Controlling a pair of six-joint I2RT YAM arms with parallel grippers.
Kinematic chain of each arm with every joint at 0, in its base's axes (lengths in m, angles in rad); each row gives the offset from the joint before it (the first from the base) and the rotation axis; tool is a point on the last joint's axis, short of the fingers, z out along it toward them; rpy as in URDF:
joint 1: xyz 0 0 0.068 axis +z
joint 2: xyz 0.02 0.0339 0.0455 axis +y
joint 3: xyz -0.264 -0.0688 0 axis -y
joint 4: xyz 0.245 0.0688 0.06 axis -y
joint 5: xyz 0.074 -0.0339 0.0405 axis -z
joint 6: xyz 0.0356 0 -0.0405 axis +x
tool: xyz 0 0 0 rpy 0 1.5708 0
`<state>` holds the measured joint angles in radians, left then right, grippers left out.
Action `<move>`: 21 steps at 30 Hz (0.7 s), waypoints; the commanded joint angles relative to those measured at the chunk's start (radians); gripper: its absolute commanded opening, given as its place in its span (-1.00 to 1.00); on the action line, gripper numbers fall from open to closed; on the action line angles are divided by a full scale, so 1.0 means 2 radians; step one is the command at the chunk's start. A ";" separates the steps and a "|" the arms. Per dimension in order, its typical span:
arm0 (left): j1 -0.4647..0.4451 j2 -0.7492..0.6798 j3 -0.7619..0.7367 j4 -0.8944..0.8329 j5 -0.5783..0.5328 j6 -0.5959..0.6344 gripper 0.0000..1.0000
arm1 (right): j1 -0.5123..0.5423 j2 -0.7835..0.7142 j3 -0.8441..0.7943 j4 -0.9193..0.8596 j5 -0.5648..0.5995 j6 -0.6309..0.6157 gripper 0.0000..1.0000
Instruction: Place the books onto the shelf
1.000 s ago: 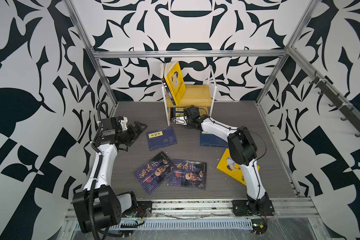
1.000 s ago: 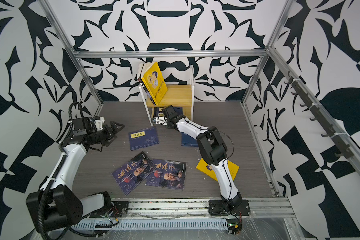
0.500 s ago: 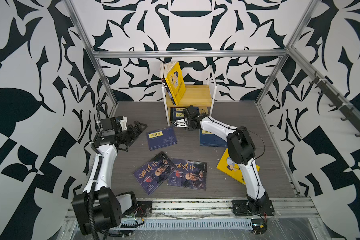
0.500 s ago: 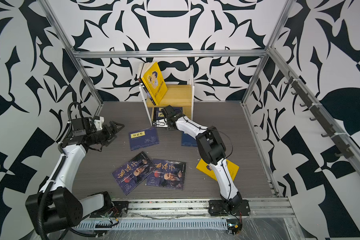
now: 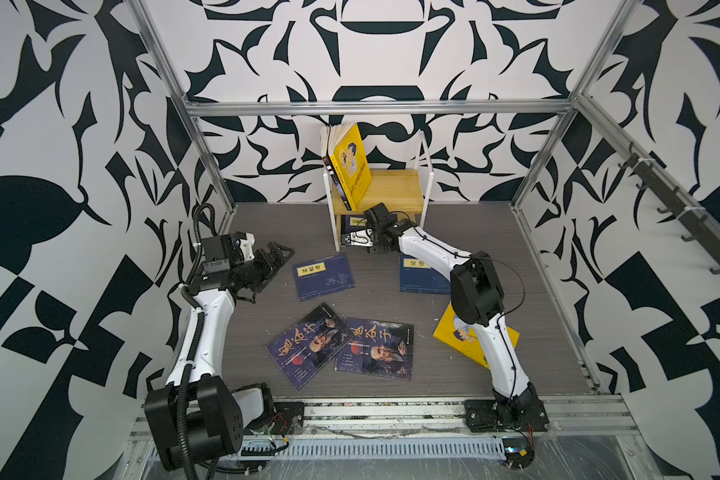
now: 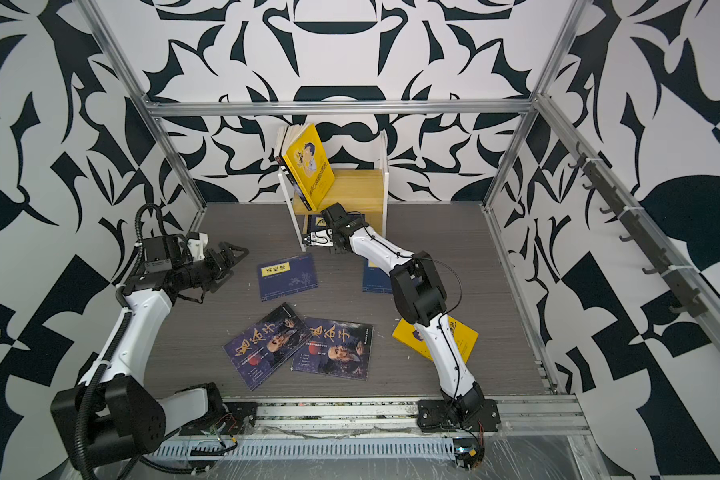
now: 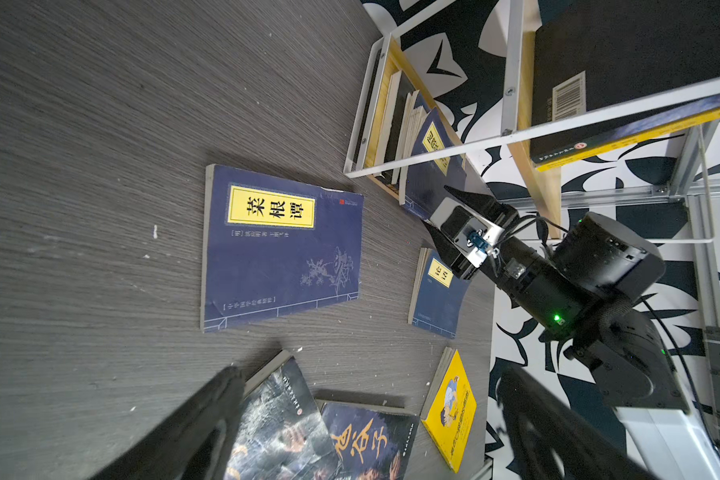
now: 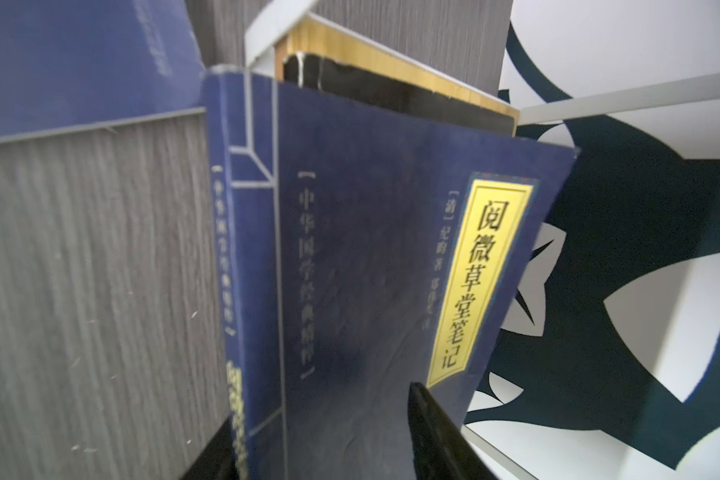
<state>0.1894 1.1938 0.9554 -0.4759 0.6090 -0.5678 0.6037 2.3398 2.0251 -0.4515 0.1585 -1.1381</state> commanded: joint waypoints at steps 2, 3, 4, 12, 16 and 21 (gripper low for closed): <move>0.000 -0.008 0.010 -0.006 0.006 0.002 0.99 | -0.005 -0.009 0.031 -0.023 -0.015 -0.004 0.24; 0.000 -0.007 0.010 -0.006 0.007 0.001 0.99 | -0.004 -0.009 0.032 -0.030 -0.020 -0.002 0.27; -0.001 -0.006 0.010 -0.005 0.007 0.000 0.99 | -0.004 -0.012 0.032 -0.035 -0.023 0.001 0.30; 0.000 -0.006 0.009 -0.003 0.010 -0.003 0.99 | -0.005 -0.032 0.025 -0.064 -0.061 0.022 0.37; -0.001 -0.008 0.008 -0.002 0.011 -0.005 0.99 | -0.008 -0.033 0.026 -0.065 -0.064 0.024 0.36; 0.000 -0.009 0.007 -0.003 0.011 -0.005 0.99 | -0.015 -0.031 0.028 -0.063 -0.071 0.018 0.32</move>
<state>0.1894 1.1938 0.9554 -0.4759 0.6170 -0.5766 0.5858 2.3436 2.0445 -0.5678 0.0479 -1.1095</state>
